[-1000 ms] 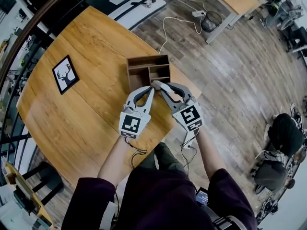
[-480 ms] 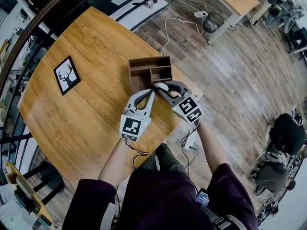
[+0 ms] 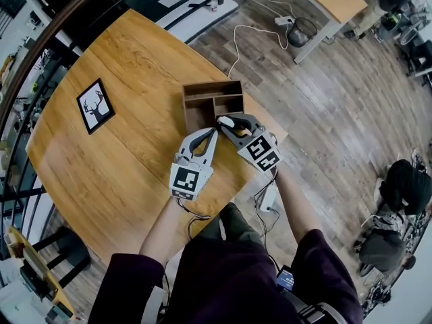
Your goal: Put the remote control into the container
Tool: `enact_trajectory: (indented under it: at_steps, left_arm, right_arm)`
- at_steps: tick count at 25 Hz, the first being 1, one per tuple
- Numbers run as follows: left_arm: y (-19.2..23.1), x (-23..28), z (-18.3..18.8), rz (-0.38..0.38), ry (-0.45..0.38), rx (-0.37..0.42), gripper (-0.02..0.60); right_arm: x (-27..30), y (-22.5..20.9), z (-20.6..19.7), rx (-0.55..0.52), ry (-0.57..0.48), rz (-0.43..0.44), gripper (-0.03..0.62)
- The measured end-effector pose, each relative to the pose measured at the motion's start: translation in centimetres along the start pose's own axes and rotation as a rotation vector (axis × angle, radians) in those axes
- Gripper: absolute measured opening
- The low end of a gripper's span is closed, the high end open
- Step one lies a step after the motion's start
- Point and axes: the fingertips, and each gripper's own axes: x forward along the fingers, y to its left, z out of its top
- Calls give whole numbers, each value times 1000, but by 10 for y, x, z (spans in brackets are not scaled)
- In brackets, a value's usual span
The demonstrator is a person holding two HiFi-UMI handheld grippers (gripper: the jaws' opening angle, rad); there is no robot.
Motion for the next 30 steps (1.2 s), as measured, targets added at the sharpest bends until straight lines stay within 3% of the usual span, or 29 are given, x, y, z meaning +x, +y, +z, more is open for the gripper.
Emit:
enact_trajectory:
  at_steps: [15,22,30]
  left_arm:
    - [4,-4,-4,19,5,-11,11]
    - [2,-6,-6,22,8,-8,12]
    - [-3,-6,3,27,4,5,11]
  right_arm:
    - [-4,13,-3,-98,11,-37,115]
    - [-5,20,-4,-85,6,-11,170]
    - [-25,13,9,-77,-38,-49,176]
